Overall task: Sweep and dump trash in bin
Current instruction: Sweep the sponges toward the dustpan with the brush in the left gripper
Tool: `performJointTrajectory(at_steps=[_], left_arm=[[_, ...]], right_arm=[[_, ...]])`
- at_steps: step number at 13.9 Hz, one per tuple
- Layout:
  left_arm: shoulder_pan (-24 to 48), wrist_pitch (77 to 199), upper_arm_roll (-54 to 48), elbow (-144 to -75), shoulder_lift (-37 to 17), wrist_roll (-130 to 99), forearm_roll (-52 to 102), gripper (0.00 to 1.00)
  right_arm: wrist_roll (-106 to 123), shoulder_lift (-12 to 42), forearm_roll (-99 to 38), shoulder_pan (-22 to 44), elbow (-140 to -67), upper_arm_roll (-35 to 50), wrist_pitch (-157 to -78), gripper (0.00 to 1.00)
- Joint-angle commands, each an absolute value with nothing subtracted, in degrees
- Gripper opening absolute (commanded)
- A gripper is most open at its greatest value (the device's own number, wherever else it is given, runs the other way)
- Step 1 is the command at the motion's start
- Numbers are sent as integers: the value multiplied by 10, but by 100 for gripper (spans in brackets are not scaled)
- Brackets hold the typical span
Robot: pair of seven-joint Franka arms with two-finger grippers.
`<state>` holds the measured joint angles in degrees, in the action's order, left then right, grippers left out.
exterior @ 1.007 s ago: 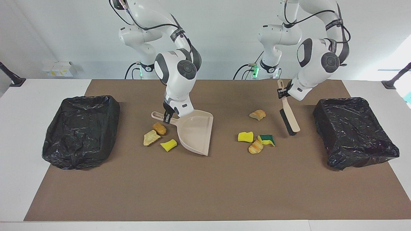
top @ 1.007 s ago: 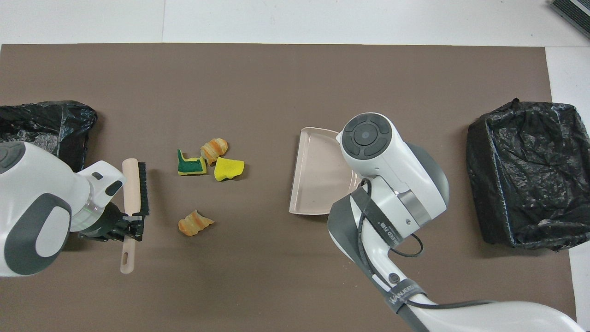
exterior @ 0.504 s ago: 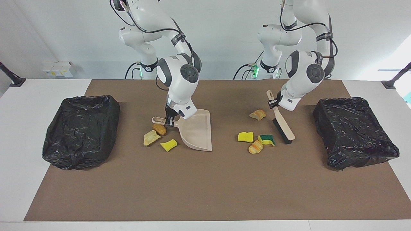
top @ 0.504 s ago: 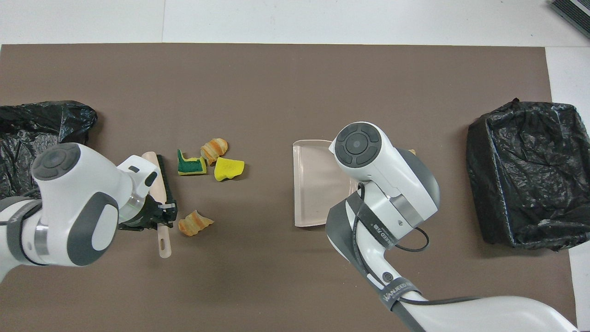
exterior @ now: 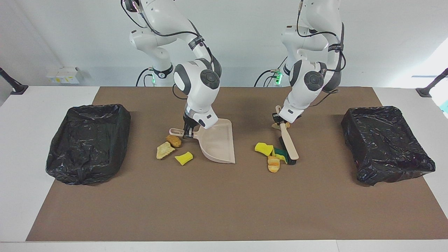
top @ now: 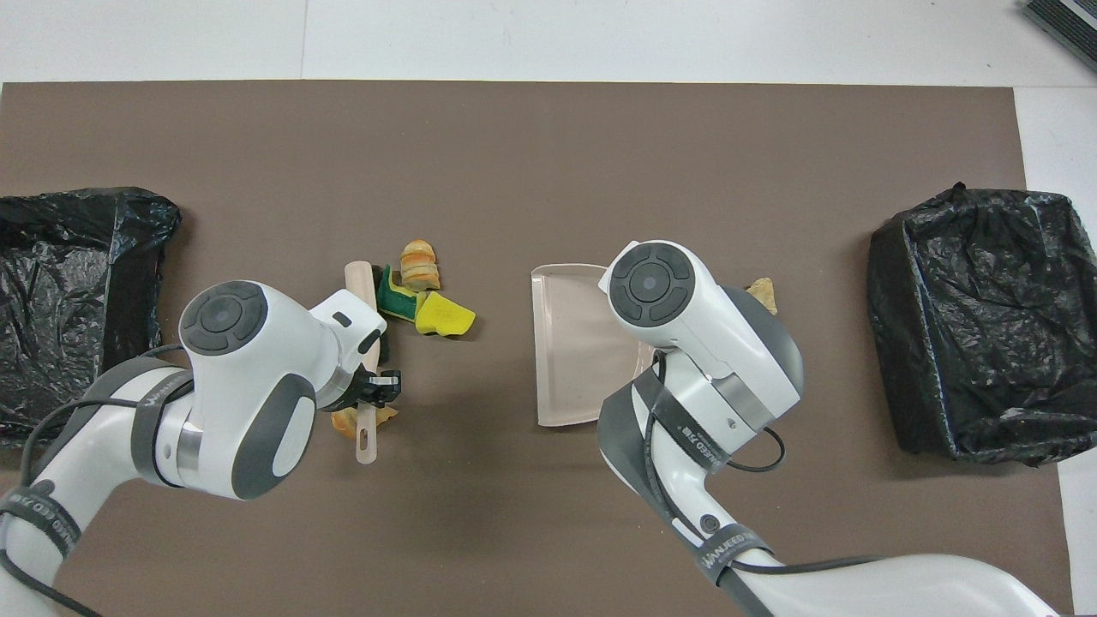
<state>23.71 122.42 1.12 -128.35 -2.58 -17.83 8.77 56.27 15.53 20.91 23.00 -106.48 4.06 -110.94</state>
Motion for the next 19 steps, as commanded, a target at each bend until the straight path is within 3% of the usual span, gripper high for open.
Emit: performJointTrajectory(at_steps=[1, 12, 15, 19], left_arm=[[279, 1243, 16, -1272, -39, -136, 96, 0], [395, 1254, 13, -1272, -27, -130, 231, 0], [375, 1191, 25, -1271, 15, -176, 232, 0], [287, 1066, 31, -1273, 66, -294, 207, 0]], right_arm=[[544, 153, 216, 229, -1078, 45, -1130, 0], [526, 158, 211, 236, -1077, 45, -1137, 0], [525, 158, 211, 236, -1077, 45, -1137, 0], [522, 158, 211, 236, -1078, 45, -1137, 0]])
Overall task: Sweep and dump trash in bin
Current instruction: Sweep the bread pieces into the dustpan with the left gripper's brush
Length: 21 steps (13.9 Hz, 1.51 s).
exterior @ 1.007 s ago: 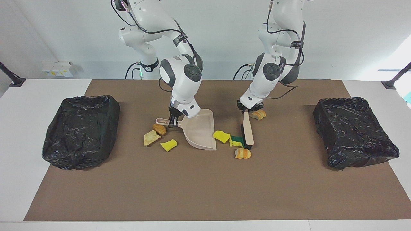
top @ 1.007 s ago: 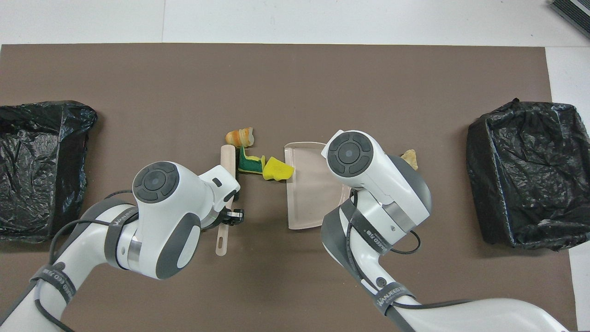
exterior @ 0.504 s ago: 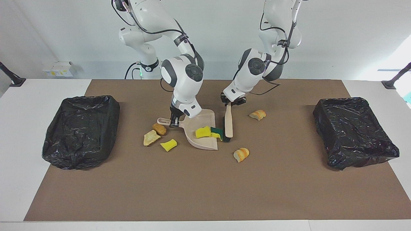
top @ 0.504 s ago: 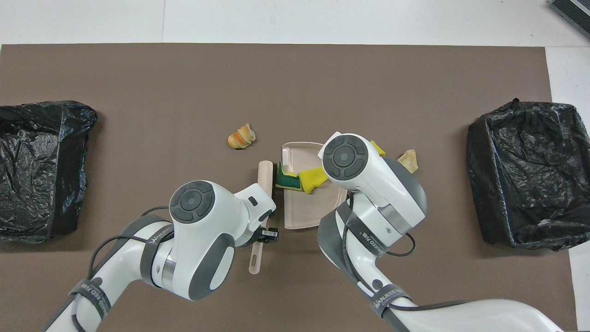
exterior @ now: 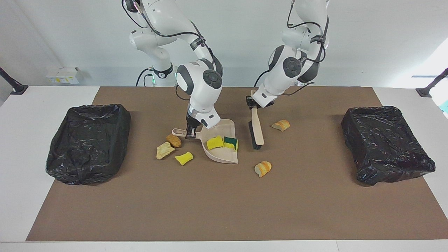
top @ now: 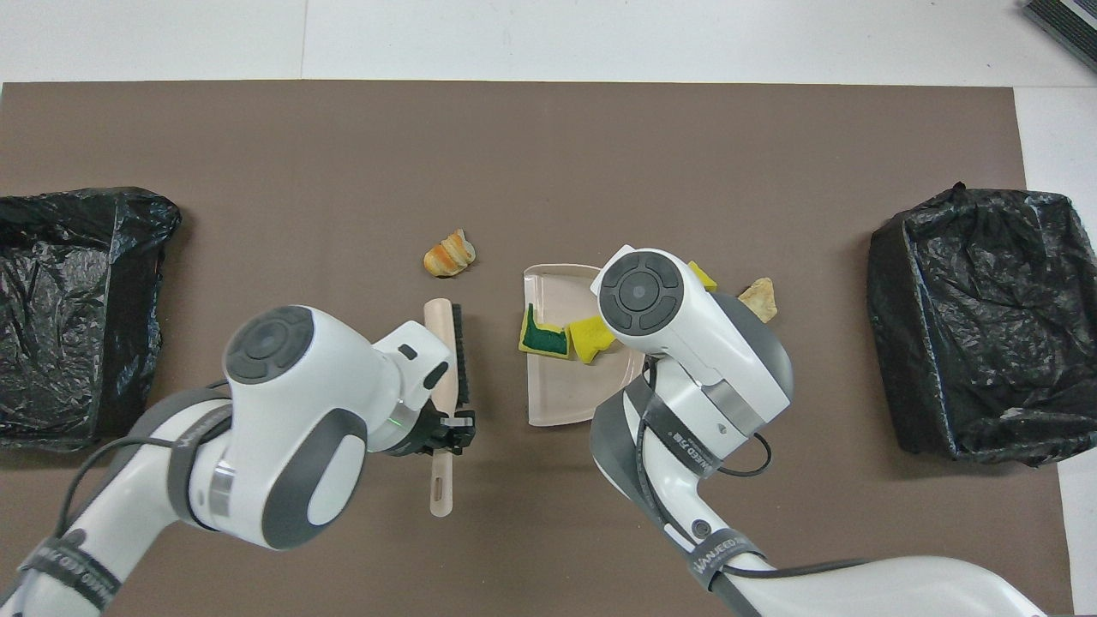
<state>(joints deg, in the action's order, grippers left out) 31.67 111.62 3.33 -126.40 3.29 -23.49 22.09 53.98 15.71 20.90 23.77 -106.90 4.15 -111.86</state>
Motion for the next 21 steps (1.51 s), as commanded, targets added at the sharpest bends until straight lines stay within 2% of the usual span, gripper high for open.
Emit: performJointTrajectory(at_steps=[1, 7, 10, 12, 16, 19, 21], left_arm=[[278, 1036, 30, -1274, 69, -330, 184, 0], [241, 1020, 30, -1354, 126, -531, 145, 0], [250, 1061, 26, -1399, 126, -533, 144, 0], [267, 1116, 25, -1421, 119, -531, 144, 0], [314, 1200, 25, -1419, 106, -519, 145, 0], [357, 1254, 23, -1397, 47, -498, 156, 0], [366, 1273, 20, -1376, 32, -479, 170, 0]], right_arm=[[522, 158, 211, 236, -1078, 45, -1137, 0], [519, 158, 211, 236, -1078, 45, -1137, 0], [519, 158, 211, 236, -1078, 45, -1137, 0], [519, 158, 210, 236, -1078, 45, -1137, 0], [519, 158, 210, 236, -1078, 45, -1137, 0], [519, 158, 210, 236, -1078, 45, -1137, 0], [519, 158, 210, 236, -1078, 45, -1137, 0]])
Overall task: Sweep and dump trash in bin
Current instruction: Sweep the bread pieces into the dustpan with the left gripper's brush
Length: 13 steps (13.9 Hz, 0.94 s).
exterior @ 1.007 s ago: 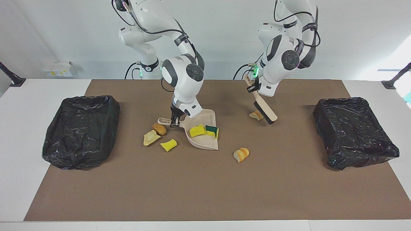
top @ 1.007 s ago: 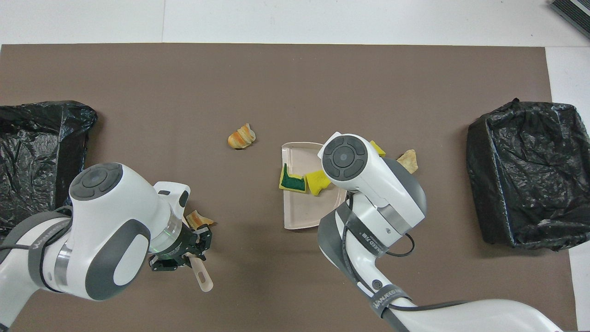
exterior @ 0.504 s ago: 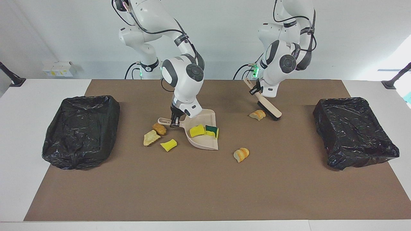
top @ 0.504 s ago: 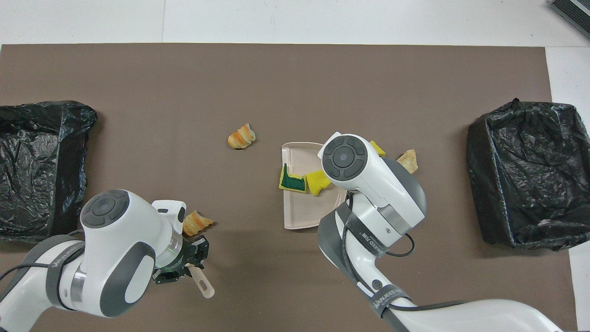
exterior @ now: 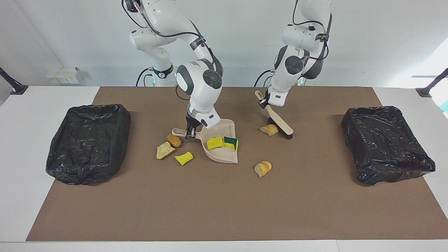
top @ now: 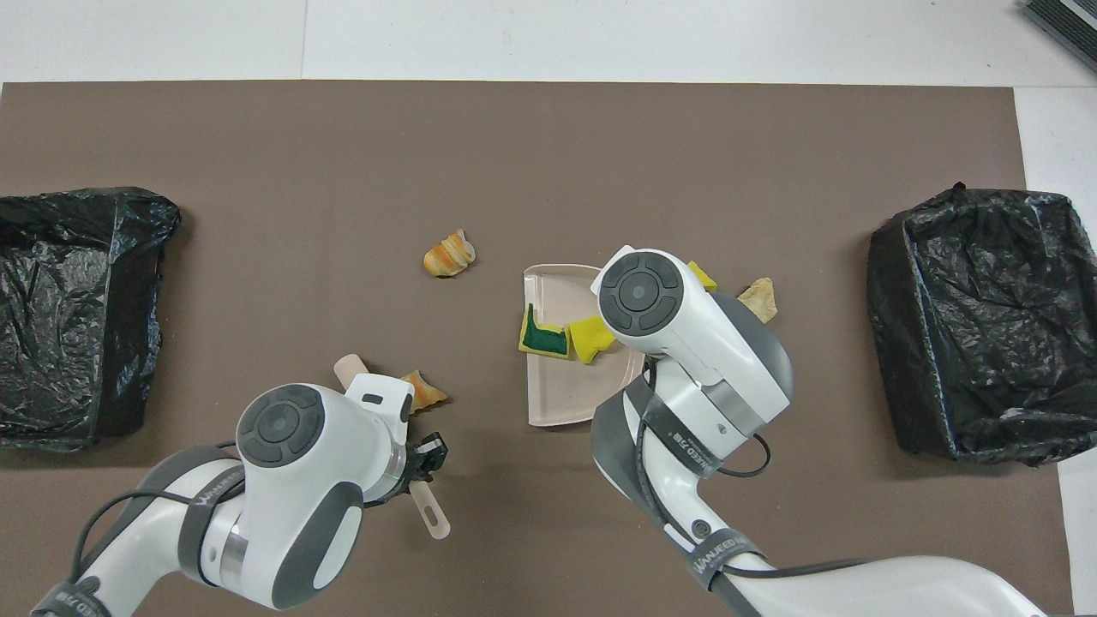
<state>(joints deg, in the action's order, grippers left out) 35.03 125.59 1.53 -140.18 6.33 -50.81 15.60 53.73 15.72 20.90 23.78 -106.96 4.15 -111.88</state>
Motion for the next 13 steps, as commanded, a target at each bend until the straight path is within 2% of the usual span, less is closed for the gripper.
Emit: performJointTrajectory(at_steps=[1, 4, 8, 13], left_arm=[[372, 1274, 18, -1363, 25, -453, 175, 0], [386, 1278, 17, -1337, 10, -354, 207, 0], [417, 1279, 16, -1311, -3, -301, 217, 0], [439, 1296, 16, -1271, -21, -266, 300, 0]], right_arm=[[519, 158, 210, 236, -1078, 45, -1137, 0], [519, 158, 209, 236, -1078, 45, -1137, 0], [513, 158, 208, 236, -1078, 45, -1137, 0], [514, 158, 208, 235, -1079, 45, -1137, 0]])
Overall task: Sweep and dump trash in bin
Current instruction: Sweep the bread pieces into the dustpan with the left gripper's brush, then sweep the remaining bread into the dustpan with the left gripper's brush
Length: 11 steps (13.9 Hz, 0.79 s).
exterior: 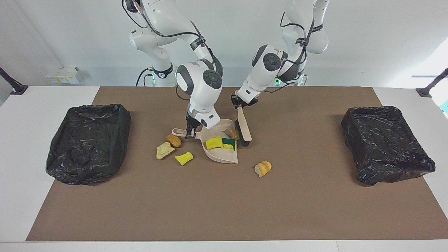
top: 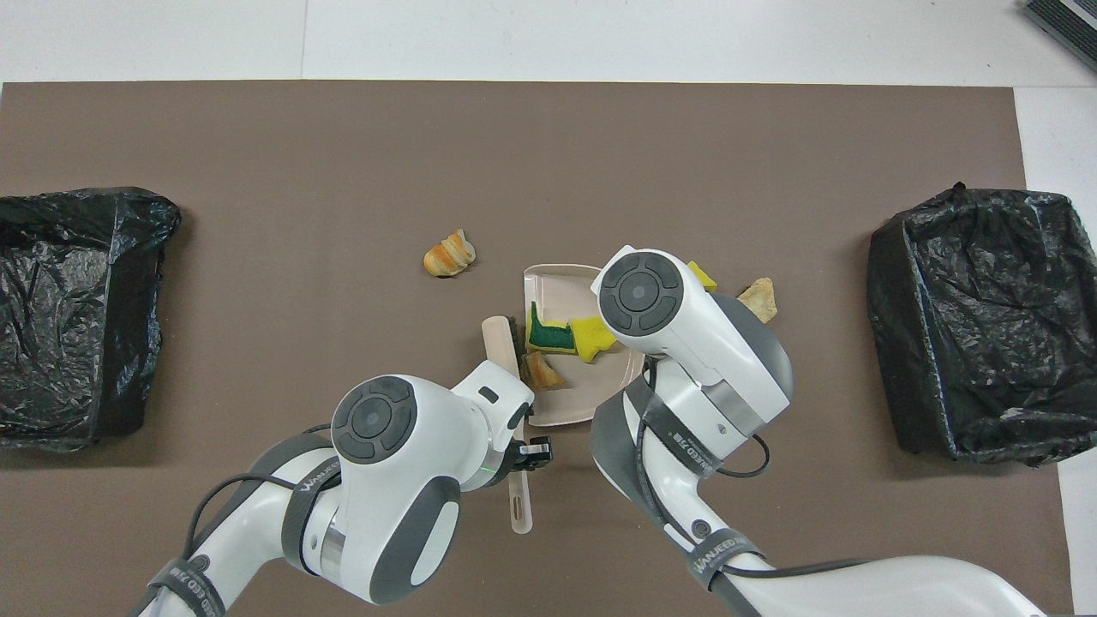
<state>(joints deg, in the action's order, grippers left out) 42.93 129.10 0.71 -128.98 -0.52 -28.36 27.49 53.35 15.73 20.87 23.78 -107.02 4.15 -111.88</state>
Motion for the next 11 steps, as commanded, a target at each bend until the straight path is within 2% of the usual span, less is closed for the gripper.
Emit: performJointTrajectory(at_steps=[1, 3, 5, 9, 11], left_arm=[[434, 1287, 19, -1272, -18, -248, 301, 0], [400, 1226, 27, -1267, -5, -171, 278, 0], [339, 1141, 25, -1205, -19, -106, 190, 0], [250, 1012, 25, -1033, -112, 62, 97, 0], [216, 1000, 23, -971, -164, 79, 64, 0]], right_arm=[[514, 157, 208, 233, -1081, 45, -1137, 0], [514, 157, 208, 233, -1082, 45, -1137, 0], [514, 157, 208, 233, -1082, 45, -1137, 0], [514, 157, 208, 233, -1081, 45, -1136, 0], [513, 157, 208, 233, -1081, 45, -1136, 0]])
